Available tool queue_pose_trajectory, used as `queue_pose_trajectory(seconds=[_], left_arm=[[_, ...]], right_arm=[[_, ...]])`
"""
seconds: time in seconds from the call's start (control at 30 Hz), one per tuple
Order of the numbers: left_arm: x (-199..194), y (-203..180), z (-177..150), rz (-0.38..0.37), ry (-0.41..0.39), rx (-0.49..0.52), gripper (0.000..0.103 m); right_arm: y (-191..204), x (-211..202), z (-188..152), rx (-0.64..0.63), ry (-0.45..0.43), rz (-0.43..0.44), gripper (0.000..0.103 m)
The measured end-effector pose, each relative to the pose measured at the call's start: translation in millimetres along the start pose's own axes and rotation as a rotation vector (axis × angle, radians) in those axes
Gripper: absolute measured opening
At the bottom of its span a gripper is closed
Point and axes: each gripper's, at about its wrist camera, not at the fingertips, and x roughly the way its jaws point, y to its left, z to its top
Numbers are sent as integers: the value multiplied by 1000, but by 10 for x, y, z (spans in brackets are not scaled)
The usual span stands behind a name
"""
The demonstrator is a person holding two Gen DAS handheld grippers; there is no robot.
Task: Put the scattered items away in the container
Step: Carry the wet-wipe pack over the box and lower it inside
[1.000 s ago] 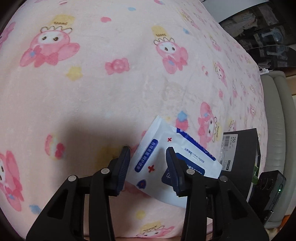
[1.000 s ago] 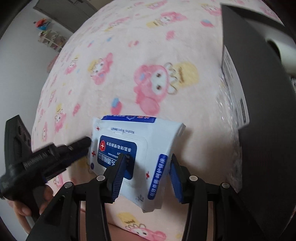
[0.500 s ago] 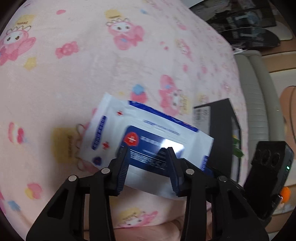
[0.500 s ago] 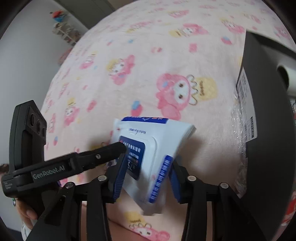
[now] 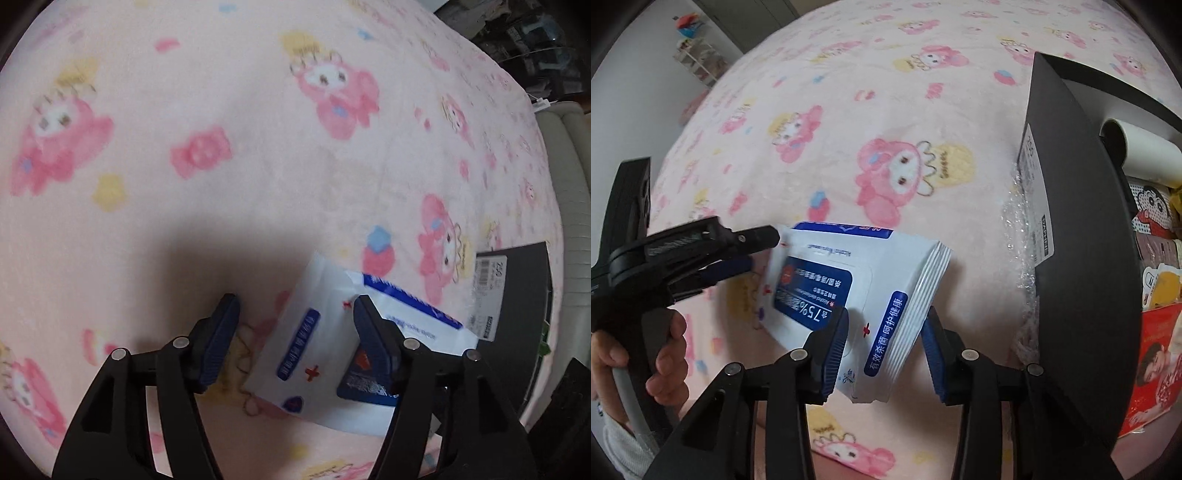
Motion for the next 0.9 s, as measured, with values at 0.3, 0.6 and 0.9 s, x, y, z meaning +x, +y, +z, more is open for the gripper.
queue_pose_trajectory(seconds=[0.3, 0.6, 0.9], left_arm=[[51, -171, -177, -121, 57, 81, 59], [-247, -397, -361, -188, -28, 172, 51], [-698, -796, -537, -252, -108, 251, 51]], right_arm=[[-8, 138, 40, -3, 2, 30, 44], [55, -243, -17, -47, -73, 36, 39], [-8, -925, 10, -61, -168, 44, 39]])
